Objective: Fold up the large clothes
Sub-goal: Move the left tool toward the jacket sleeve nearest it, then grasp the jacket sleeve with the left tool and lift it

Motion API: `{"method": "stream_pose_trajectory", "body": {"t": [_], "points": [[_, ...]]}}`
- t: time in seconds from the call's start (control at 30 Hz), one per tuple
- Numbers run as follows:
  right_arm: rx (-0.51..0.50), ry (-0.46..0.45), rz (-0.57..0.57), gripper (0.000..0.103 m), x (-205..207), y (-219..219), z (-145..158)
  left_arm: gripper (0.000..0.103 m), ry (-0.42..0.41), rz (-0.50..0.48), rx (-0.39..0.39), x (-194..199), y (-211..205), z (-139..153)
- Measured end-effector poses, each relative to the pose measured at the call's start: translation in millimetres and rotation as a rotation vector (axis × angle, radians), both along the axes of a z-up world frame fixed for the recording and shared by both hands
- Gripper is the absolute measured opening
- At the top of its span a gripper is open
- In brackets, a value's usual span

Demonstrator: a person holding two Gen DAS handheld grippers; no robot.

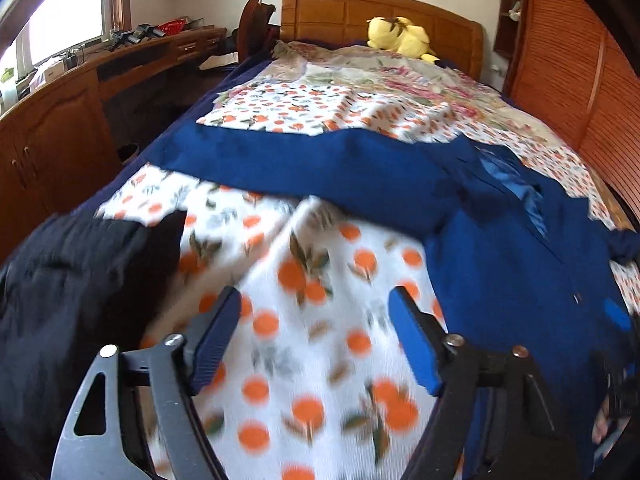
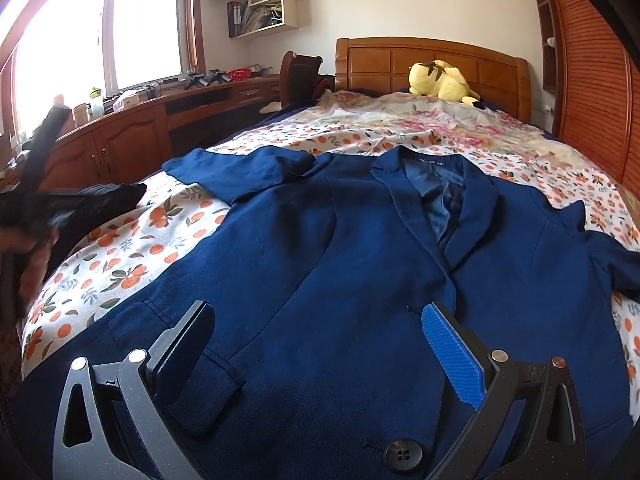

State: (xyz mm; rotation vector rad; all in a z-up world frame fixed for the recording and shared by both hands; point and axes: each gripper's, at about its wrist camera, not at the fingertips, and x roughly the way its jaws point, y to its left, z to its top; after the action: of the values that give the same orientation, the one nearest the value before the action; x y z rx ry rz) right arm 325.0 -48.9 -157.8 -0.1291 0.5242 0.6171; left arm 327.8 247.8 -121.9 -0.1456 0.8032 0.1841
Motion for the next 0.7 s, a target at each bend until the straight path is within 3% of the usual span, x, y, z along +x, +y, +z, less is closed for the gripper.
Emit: {"method": "stream_pose_trajectory", "body": {"t": [0.23, 0.33, 0.47, 0.7], "points": [[-0.023, 0.009, -0.002, 0.103, 1.2, 5.7, -2.9, 0.073, 0.022, -0.021, -0.043, 71.9, 11.2, -2.1], [-0.024, 0.008, 0.0, 0.103, 0.8, 6.2, -2.9, 0.073, 0.039, 0.007, -0.062, 98.4, 20.5, -8.5], [-0.019, 0.014, 0.002, 0.103, 2.7, 4.2, -3.7, 0.073, 0.057, 0.08, -0.163, 125.9, 46.4, -22.5], [-0.009, 0.022, 0.005, 0.103, 2.4, 2.0, -5.4, 0.073, 0.139, 0.191, -0.251, 149.8, 70.8, -51.8]]}}
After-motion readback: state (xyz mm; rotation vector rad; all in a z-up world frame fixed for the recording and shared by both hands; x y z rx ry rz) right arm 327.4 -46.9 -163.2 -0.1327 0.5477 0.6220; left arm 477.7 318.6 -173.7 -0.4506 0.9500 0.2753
